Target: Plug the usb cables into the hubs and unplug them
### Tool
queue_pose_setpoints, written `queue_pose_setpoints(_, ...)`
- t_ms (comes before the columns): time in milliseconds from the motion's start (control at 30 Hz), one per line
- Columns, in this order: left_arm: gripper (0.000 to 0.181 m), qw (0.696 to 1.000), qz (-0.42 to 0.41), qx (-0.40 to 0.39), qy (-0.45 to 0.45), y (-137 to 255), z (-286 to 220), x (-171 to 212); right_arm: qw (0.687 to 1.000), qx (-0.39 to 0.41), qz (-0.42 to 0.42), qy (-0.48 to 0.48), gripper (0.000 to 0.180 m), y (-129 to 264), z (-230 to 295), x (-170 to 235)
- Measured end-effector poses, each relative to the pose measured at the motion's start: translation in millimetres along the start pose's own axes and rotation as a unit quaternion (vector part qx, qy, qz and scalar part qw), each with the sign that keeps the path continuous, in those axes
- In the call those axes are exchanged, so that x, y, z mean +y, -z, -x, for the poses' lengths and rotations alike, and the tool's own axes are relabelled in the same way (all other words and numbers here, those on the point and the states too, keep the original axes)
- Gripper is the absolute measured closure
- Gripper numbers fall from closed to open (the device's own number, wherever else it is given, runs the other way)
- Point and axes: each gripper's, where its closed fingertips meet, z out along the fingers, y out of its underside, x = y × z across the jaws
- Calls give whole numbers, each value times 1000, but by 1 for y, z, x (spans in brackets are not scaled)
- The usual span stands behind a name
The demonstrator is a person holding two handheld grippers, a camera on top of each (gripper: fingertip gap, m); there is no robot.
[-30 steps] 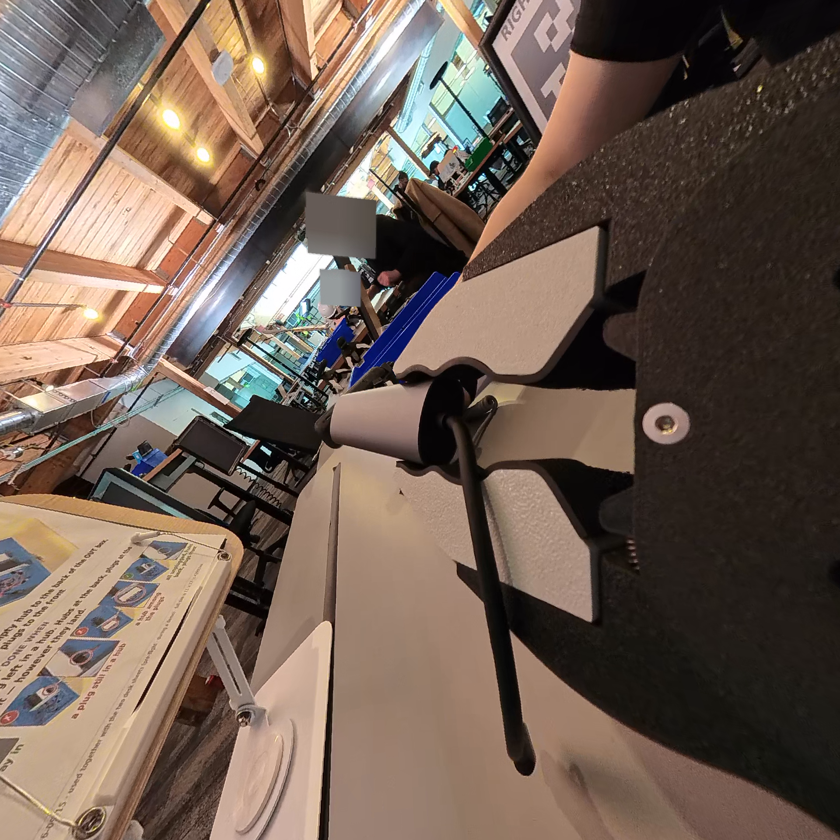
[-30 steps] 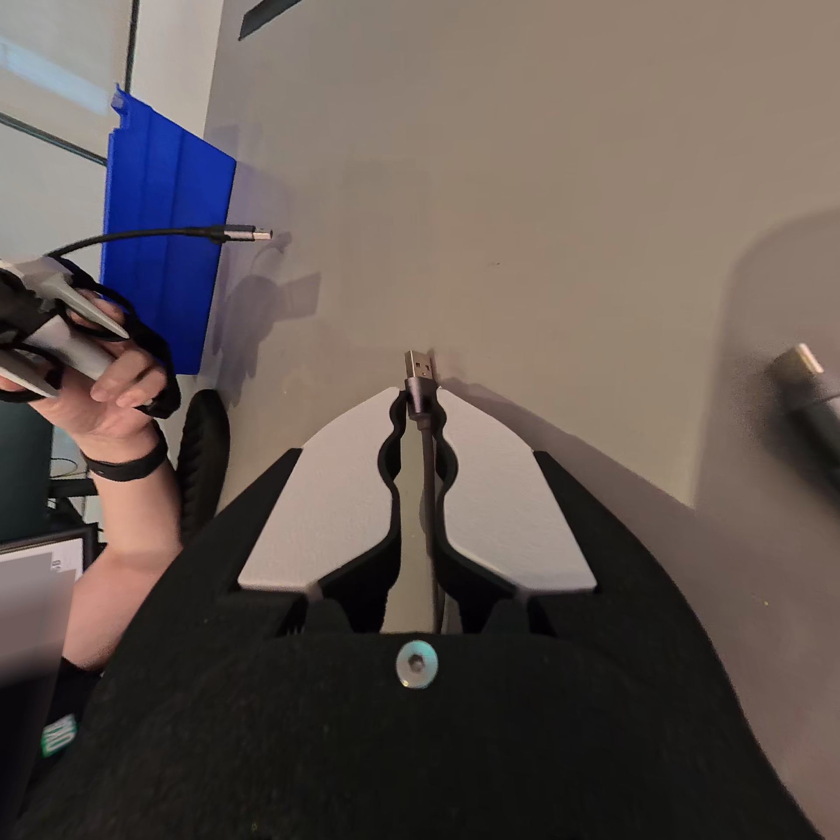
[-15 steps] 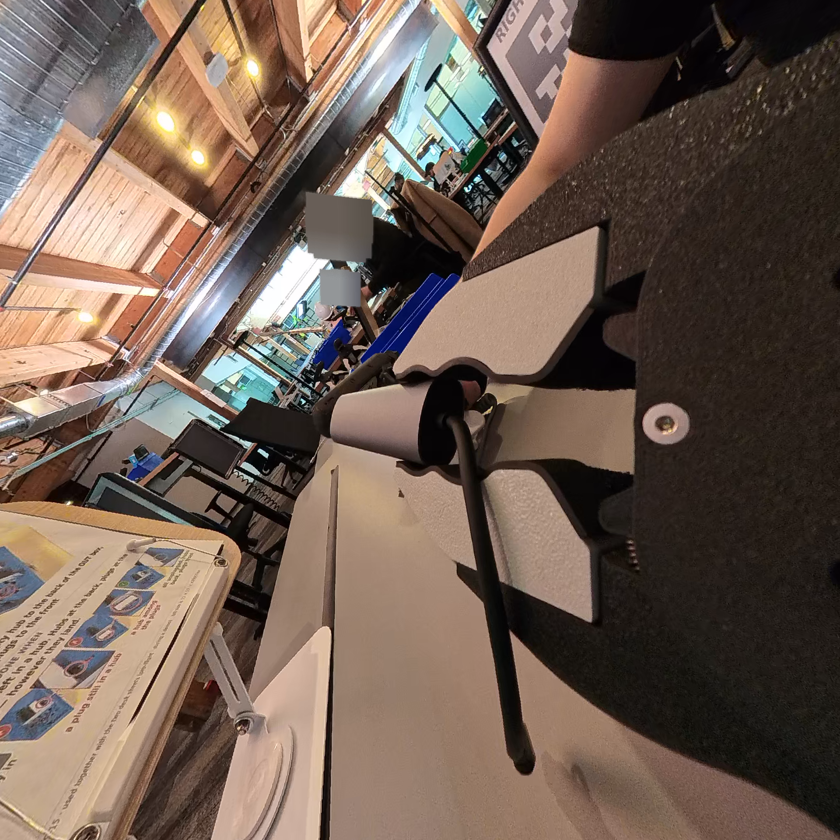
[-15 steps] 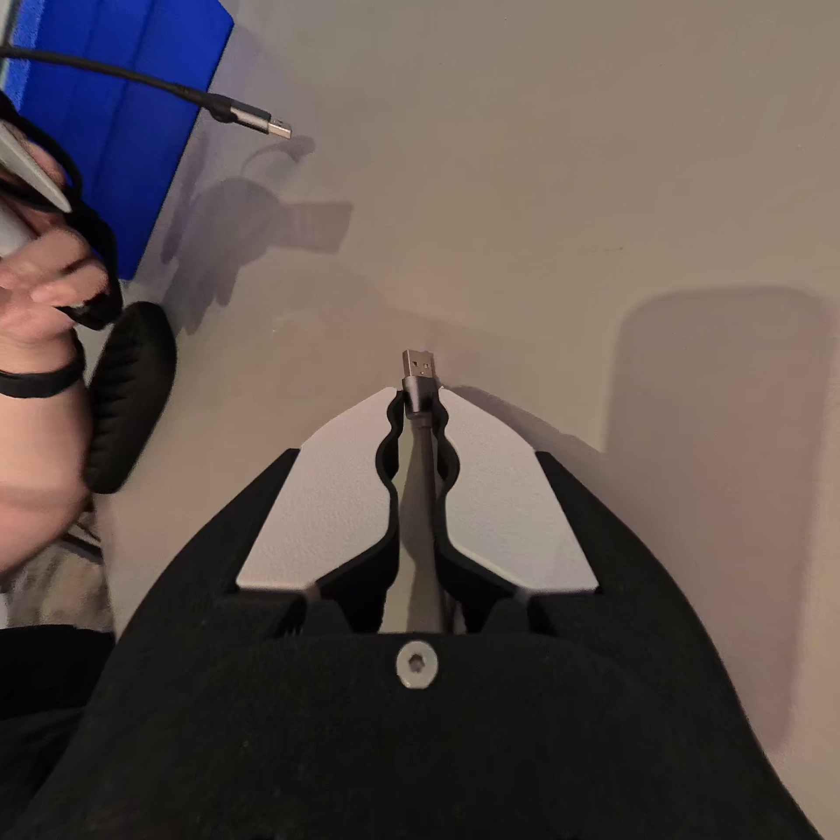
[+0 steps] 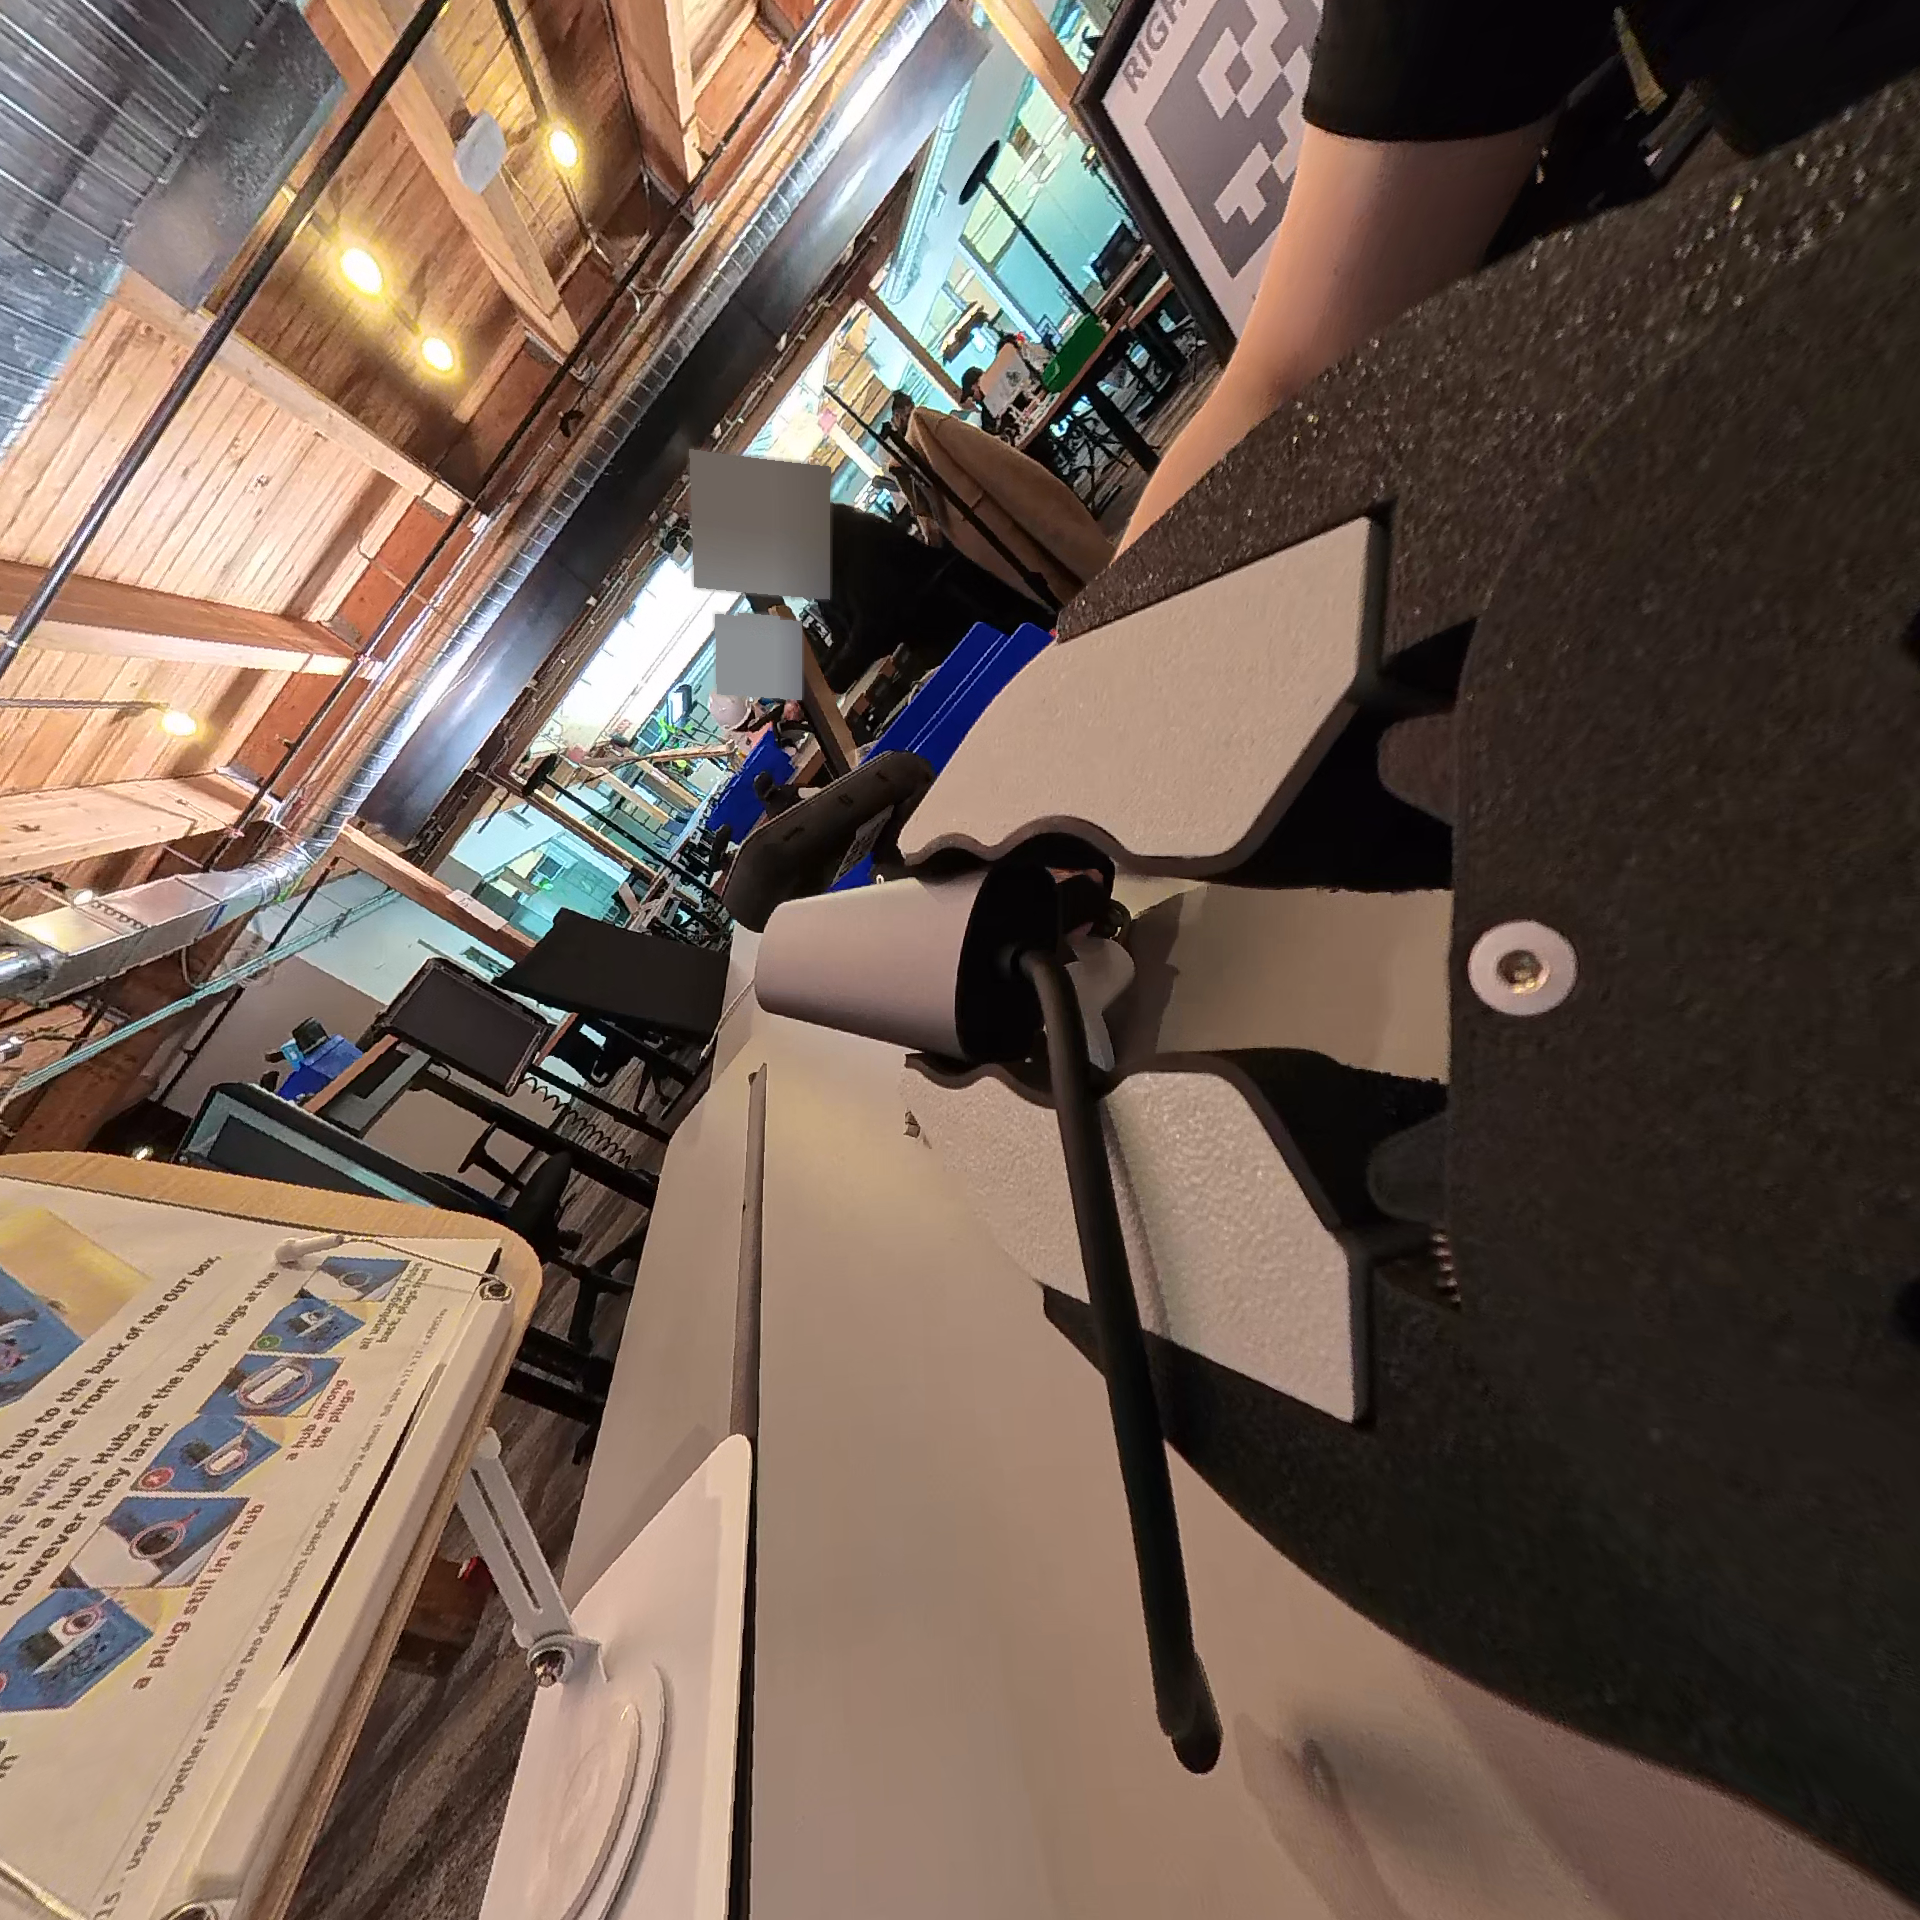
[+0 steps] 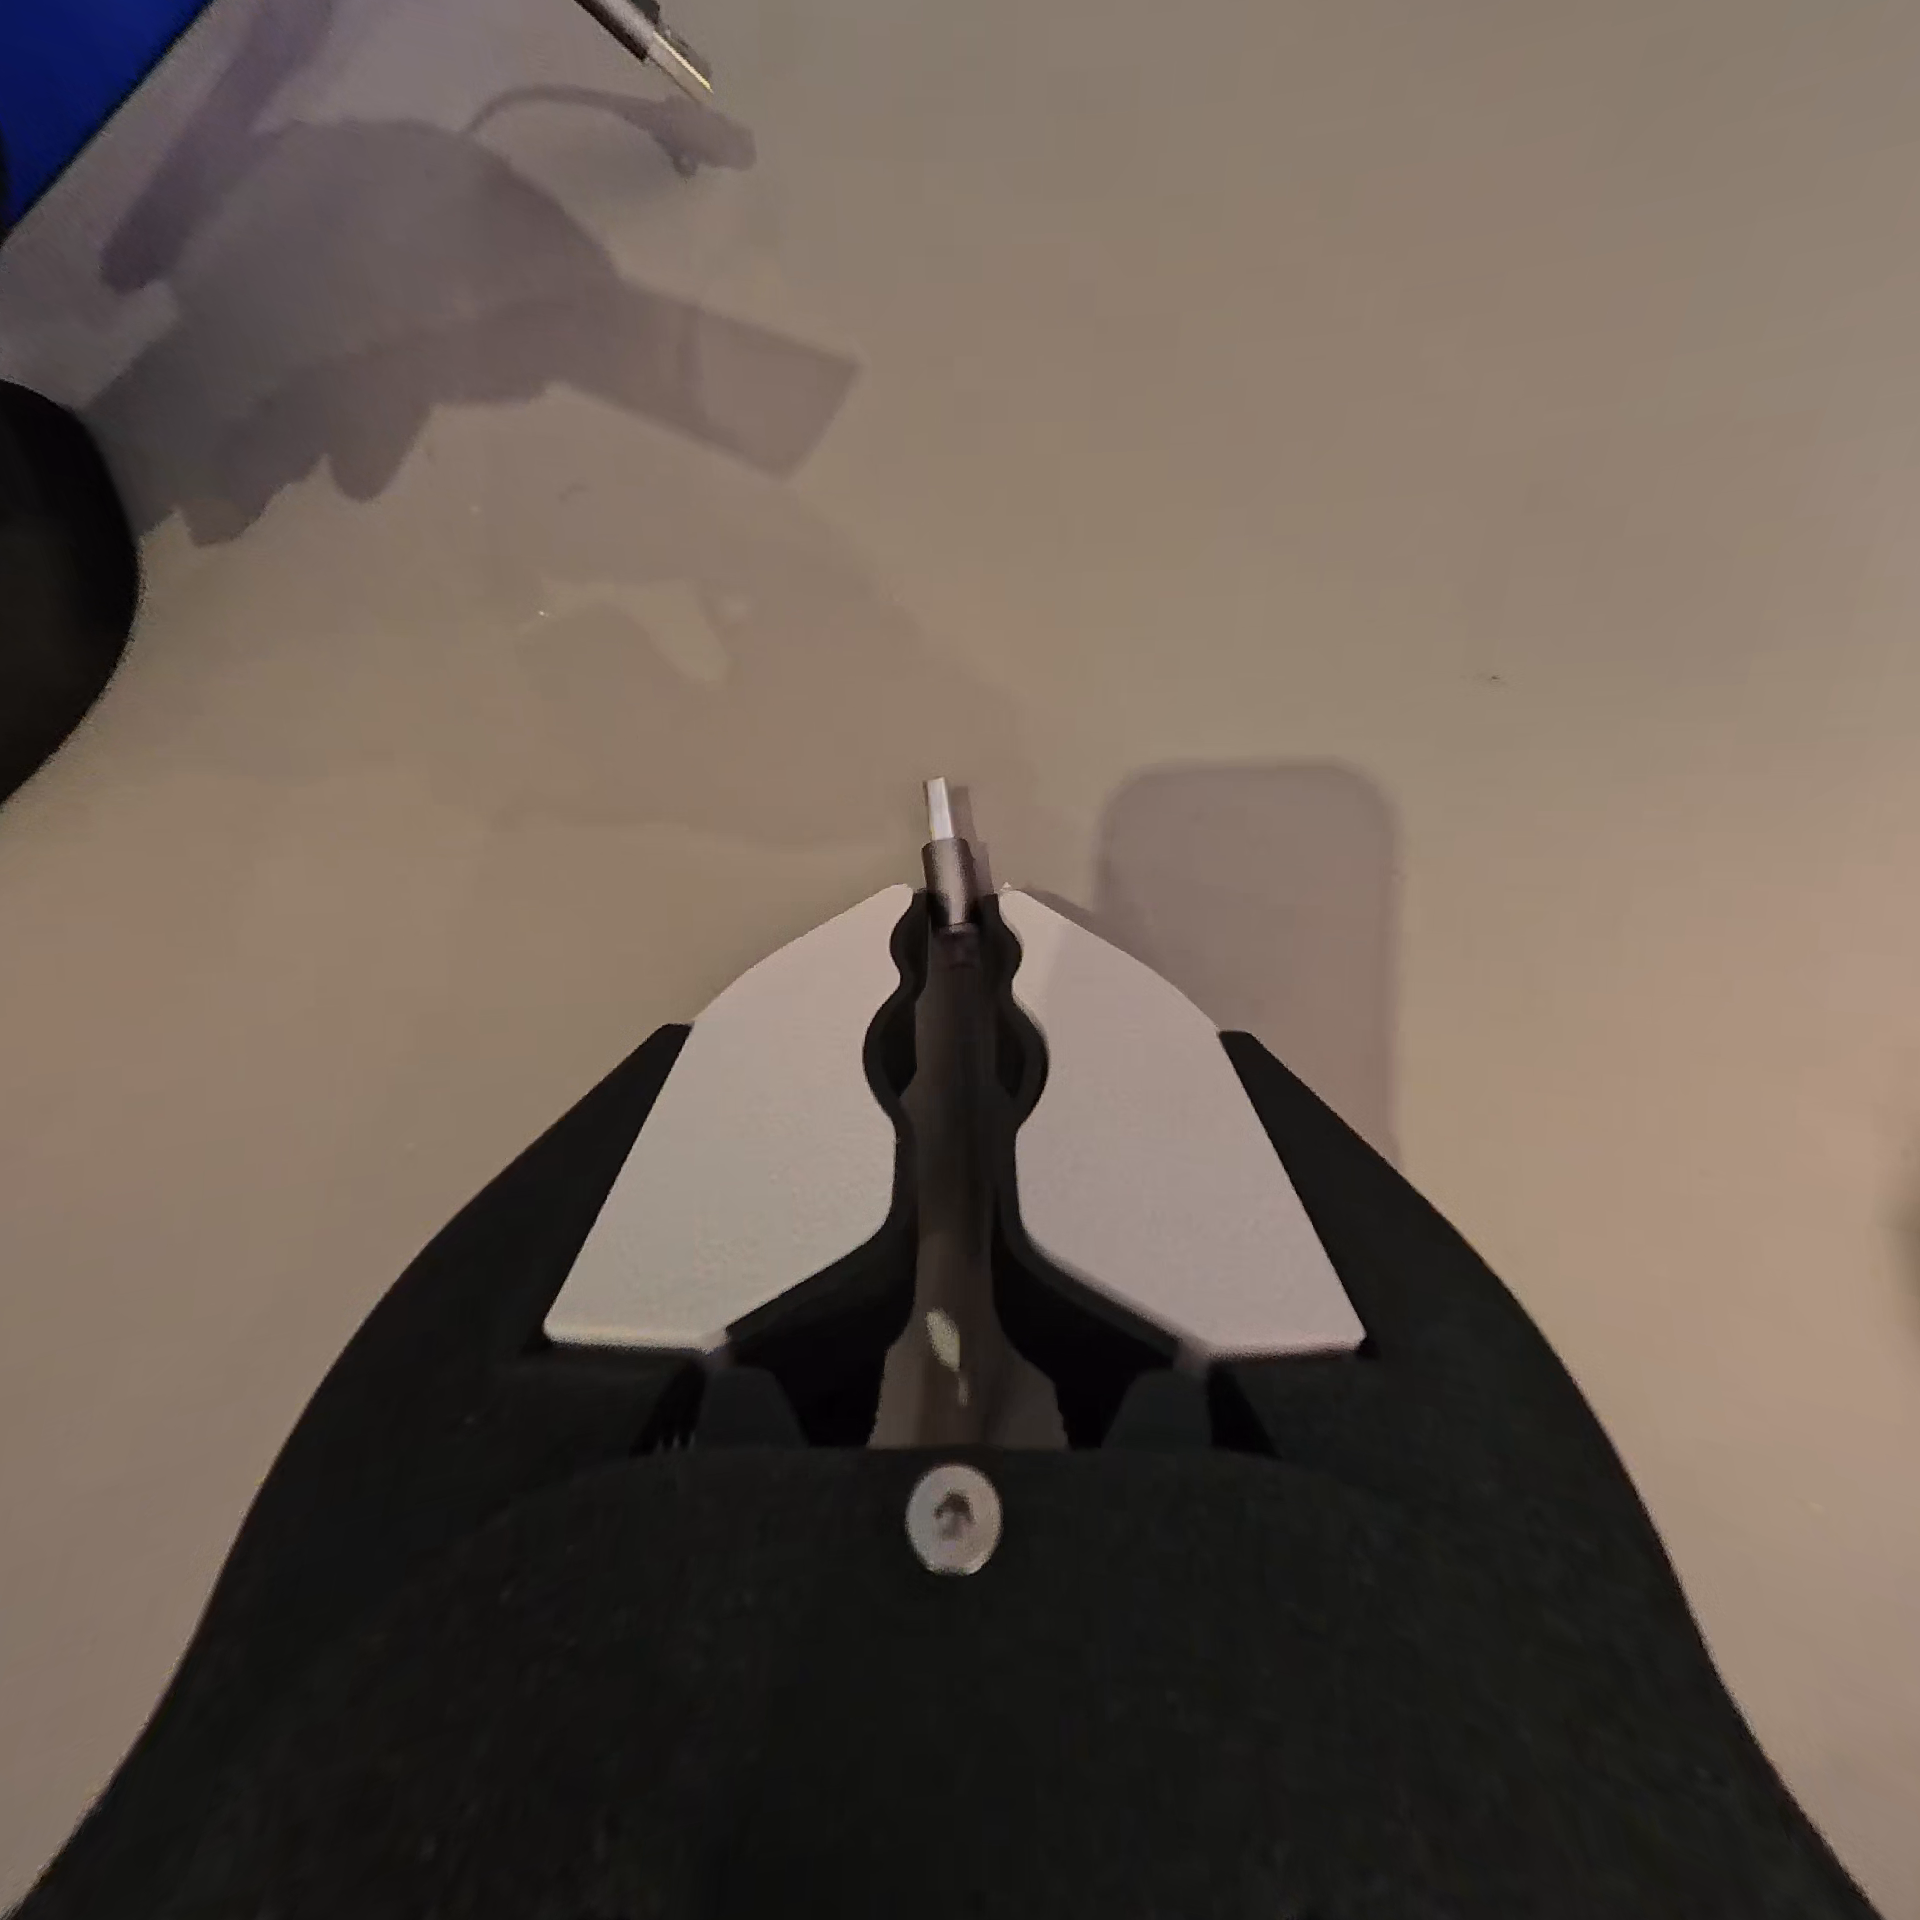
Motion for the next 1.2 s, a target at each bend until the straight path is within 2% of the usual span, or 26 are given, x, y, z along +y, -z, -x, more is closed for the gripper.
queue_pose_setpoints(167,149,1000,1,0,0,0,0,0,995,-49,-64,-64,166,11,0,-10)
queue_pose_setpoints(267,149,1000,0,0,0,0,0,0,986,-65,-78,-131,174,14,-8,-10)
queue_pose_setpoints(567,149,1000,3,0,-3,-1,-1,1,970,-84,-94,-210,180,16,-19,-7)
queue_pose_setpoints(800,148,1000,5,1,-4,-2,-2,2,969,-84,-89,-215,180,16,-20,-7)
queue_pose_setpoints(1033,148,1000,6,1,-5,-2,-2,2,986,-54,-37,-151,180,9,-12,-3)
queue_pose_setpoints(1200,149,1000,6,2,-4,-2,-2,2,989,-78,-25,-123,177,6,3,-2)
